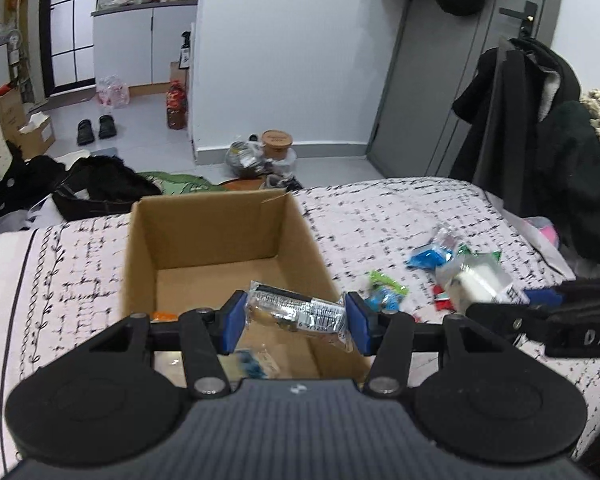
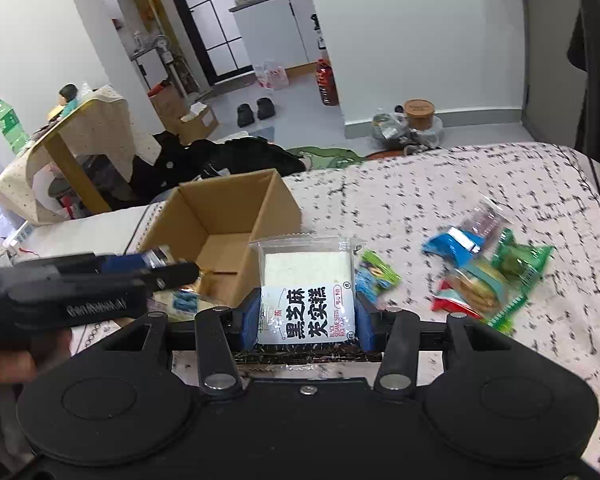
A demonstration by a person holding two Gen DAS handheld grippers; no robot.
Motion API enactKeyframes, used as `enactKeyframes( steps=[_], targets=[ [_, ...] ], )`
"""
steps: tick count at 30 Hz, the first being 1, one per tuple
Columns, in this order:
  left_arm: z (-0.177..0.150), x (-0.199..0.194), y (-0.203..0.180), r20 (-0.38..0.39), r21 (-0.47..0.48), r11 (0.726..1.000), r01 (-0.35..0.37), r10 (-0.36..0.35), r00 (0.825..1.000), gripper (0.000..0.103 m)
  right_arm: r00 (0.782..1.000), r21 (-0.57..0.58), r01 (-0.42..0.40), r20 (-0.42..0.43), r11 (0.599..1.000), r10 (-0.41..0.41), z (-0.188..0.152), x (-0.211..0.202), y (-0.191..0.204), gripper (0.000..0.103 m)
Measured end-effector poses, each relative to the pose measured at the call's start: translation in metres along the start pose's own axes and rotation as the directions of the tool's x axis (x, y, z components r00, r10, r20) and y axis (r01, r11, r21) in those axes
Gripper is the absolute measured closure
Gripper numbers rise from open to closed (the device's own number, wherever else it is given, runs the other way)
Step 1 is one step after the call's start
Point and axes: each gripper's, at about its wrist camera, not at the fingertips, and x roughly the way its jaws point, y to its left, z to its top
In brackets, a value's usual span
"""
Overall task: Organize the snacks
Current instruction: 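Carry the biscuit bar and white package in both tools over the box, then open the left tool to drop the biscuit bar while the right tool drops the white package into the box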
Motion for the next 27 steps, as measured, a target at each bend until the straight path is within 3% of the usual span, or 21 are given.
enactKeyframes(
  steps=[9,14,27],
  targets=[
    [-0.007,0.002,0.014,-0.040,-0.018,1.000,-0.012,0.012,0.999,0.044,0.999,-0.036,-0.038,0.007,0.999,0.039,0.015,0.013,0.025,0.057],
    [-0.006,-0.009,0.025,-0.009,-0.045,0.999,-0.011,0.011,1.000,0.035,0.999,-0.044,-0.052,0.010,0.998,0.053,0.022,0.020,0.036,0.057],
    [-0.005,-0.025,0.059,0.005,-0.105,0.992,-0.070,0.071,0.997,0.034,0.995,-0.053,-0.098,-0.009,0.994,0.097,0.030,0.044,0.066,0.056]
  ],
)
